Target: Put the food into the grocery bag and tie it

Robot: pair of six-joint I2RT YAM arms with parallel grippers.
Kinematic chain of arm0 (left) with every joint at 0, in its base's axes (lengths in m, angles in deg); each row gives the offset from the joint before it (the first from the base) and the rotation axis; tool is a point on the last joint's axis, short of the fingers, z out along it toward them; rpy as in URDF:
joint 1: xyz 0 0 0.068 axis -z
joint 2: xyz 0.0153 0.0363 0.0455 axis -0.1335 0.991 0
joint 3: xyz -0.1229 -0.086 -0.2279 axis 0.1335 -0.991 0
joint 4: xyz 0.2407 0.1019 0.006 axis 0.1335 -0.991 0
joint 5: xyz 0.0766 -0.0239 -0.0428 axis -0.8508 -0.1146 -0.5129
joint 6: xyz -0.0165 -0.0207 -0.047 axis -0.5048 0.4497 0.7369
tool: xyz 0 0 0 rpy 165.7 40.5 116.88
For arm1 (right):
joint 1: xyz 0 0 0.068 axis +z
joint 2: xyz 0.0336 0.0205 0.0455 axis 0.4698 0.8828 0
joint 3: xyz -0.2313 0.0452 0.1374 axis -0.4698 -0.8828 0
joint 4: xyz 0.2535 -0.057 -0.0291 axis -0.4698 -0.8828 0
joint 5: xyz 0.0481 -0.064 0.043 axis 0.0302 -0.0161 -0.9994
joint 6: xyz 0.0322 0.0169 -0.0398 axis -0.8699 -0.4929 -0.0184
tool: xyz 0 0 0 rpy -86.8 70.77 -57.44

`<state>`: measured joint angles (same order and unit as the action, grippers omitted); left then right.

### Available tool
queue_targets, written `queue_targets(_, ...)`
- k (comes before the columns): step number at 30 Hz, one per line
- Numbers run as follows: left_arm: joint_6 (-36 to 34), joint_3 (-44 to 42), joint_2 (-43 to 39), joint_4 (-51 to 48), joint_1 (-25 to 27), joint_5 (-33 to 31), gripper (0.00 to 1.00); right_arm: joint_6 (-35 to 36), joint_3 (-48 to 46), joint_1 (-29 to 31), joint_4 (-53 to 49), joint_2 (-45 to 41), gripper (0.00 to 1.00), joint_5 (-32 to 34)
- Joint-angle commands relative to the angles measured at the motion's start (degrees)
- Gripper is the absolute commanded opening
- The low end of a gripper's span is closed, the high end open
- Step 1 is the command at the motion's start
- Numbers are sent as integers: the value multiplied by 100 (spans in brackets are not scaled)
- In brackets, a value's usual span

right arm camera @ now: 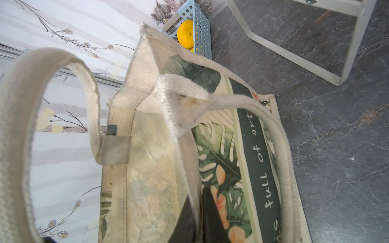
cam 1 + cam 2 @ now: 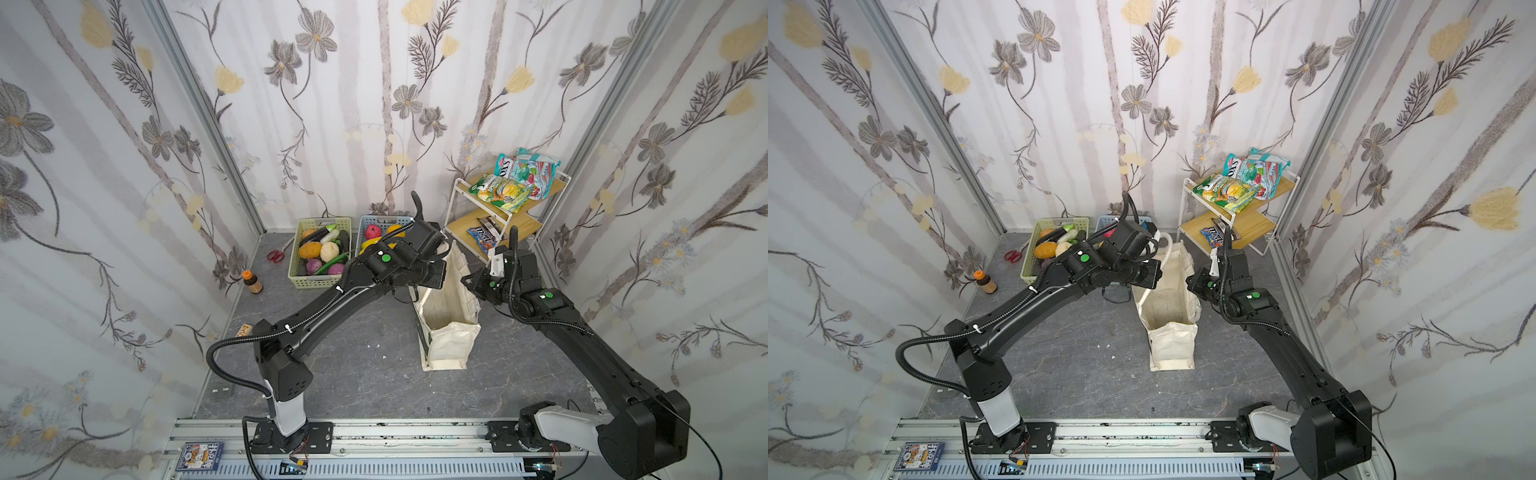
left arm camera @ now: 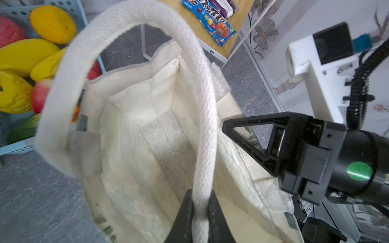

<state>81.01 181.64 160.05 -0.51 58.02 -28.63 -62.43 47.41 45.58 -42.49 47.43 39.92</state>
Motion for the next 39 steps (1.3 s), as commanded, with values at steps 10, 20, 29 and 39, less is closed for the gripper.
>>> queue_targets(10,421,-2203,-1590,1973,-588,-4,20,6,-38,-7,168,32,10,91)
queue_targets(20,913,-3373,-2373,2297,-1244,-108,41,-3,-3,-6,116,48,9,187)
queue_targets(29,1245,-3940,-2506,1644,-1441,-184,69,-64,-3,2,168,82,9,239)
queue_targets(39,1244,-4156,-2304,1313,-1585,162,83,-69,27,2,168,83,10,312)
